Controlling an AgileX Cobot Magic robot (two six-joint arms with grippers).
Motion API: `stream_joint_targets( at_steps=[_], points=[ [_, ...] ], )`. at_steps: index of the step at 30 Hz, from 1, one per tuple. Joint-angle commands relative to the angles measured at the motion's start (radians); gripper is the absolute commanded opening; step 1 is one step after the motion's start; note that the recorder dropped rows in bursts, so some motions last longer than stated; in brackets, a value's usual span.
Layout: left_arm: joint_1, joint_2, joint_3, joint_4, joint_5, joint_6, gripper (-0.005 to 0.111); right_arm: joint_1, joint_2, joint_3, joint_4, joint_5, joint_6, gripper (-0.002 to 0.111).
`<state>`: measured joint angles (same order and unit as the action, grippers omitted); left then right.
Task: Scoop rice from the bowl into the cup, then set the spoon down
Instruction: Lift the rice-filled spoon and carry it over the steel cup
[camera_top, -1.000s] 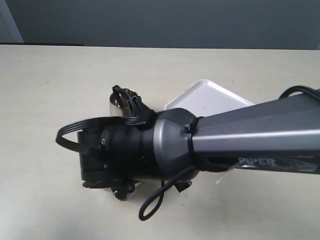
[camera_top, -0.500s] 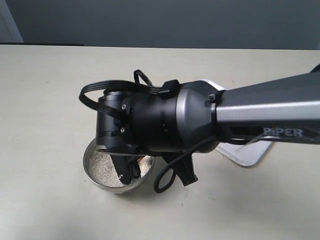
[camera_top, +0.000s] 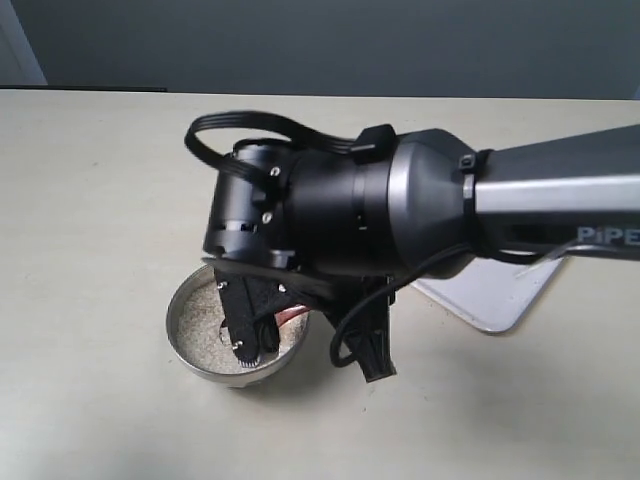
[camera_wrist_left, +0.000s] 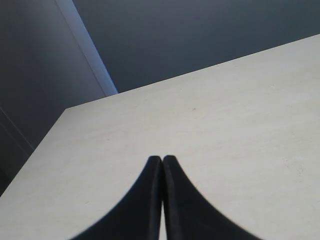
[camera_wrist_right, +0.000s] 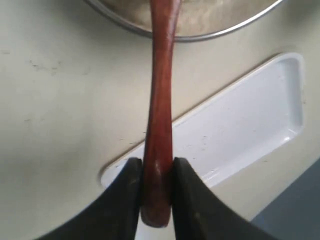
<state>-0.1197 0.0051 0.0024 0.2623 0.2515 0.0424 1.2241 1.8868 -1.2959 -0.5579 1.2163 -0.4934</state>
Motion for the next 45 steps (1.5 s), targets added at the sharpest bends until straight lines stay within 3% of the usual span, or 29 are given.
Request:
stream_joint_targets(
  at_steps=[1, 21, 38, 45],
  points=[
    [0.0, -0.005, -0.002, 0.0, -0.01, -0.007, 0.001, -0.037, -0.017, -0.007, 0.047, 0.005, -0.01, 0.0],
    [0.0, -0.005, -0.002, 0.0, -0.01, -0.007, 0.001, -0.05, -0.047, -0.007, 0.097, 0.005, -0.119, 0.0],
    [0.0, -0.005, -0.002, 0.0, -0.01, -0.007, 0.001, -0.158, -0.078, -0.013, 0.153, 0.005, -0.142, 0.0],
    [0.0, -0.005, -0.002, 0.0, -0.01, -0.007, 0.001, -0.181, -0.078, -0.113, 0.172, 0.005, -0.165, 0.0]
  ],
)
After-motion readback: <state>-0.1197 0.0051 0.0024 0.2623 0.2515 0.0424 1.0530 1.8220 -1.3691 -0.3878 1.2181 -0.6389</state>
